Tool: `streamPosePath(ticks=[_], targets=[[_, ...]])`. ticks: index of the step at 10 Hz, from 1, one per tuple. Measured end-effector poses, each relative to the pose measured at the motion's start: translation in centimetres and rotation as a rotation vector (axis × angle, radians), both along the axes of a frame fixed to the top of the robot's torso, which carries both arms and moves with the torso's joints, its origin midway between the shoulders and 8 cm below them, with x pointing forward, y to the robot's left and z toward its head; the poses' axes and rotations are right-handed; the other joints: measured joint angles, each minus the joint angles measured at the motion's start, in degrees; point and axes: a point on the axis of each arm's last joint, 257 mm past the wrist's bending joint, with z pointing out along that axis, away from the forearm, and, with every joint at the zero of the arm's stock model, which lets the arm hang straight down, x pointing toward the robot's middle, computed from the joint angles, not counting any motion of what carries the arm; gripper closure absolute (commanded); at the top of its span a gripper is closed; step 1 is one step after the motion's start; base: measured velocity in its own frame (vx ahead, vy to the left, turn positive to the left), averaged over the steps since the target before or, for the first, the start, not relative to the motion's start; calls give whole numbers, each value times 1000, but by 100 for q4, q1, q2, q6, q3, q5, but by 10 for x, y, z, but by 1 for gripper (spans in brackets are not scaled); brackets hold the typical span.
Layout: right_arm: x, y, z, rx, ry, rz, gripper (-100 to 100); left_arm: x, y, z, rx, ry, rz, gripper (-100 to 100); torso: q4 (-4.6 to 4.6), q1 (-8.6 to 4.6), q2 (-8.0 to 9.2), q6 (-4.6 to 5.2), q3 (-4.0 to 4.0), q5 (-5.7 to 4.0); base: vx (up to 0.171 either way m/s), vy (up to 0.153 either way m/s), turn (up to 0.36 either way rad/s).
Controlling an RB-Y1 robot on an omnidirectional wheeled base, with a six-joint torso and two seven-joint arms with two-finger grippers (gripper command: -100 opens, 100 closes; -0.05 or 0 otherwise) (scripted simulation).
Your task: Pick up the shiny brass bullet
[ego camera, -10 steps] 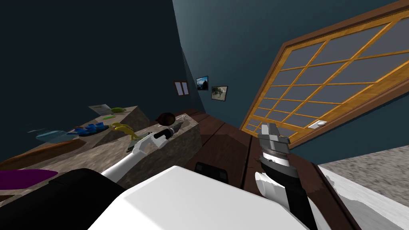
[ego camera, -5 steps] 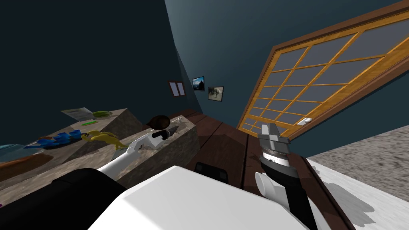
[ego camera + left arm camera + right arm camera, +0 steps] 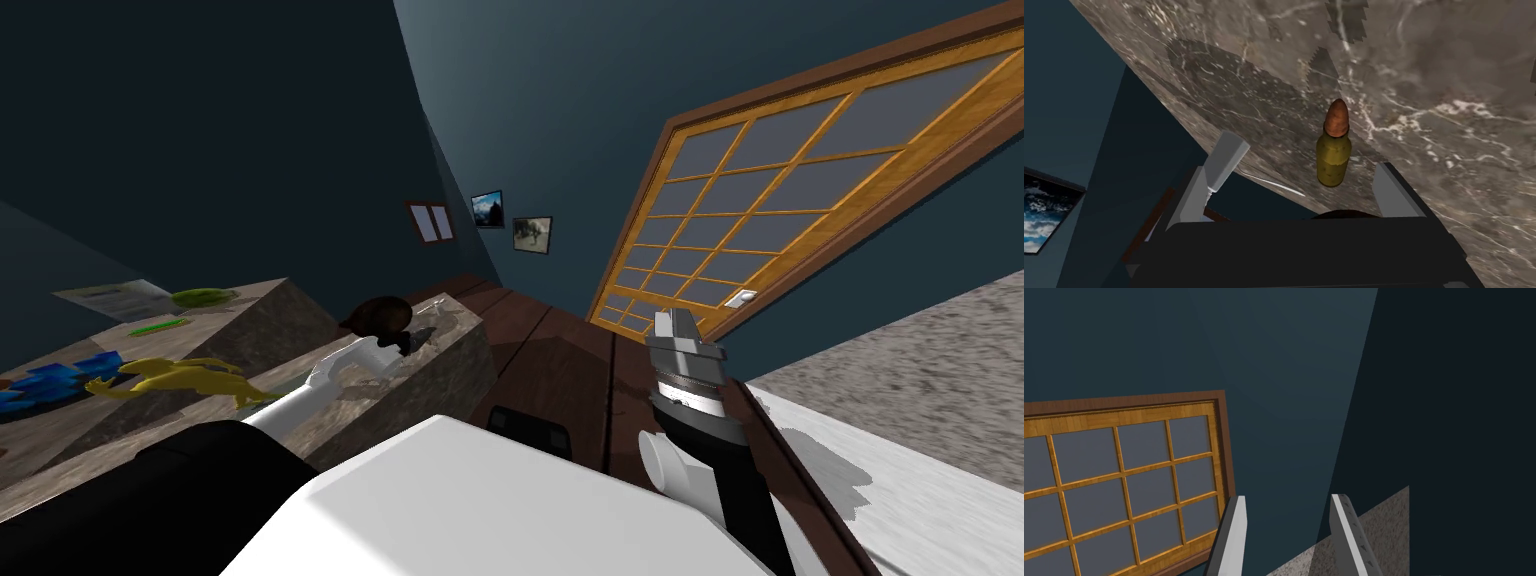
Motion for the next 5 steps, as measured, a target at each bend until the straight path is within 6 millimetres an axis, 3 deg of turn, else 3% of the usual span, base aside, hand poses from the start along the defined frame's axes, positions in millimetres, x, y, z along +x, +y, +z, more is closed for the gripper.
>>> streamPosePath(ticks=[2, 5], targets=[[0, 0, 0, 0, 0, 0, 0, -24, 23, -11, 25, 78, 47, -100, -1, -2, -6, 0, -3, -1, 75, 17, -93], [0, 0, 0, 0, 0, 0, 0, -52, 40, -24, 50, 159, 95, -100, 1, -4, 5, 0, 3, -1, 52, 16, -99]])
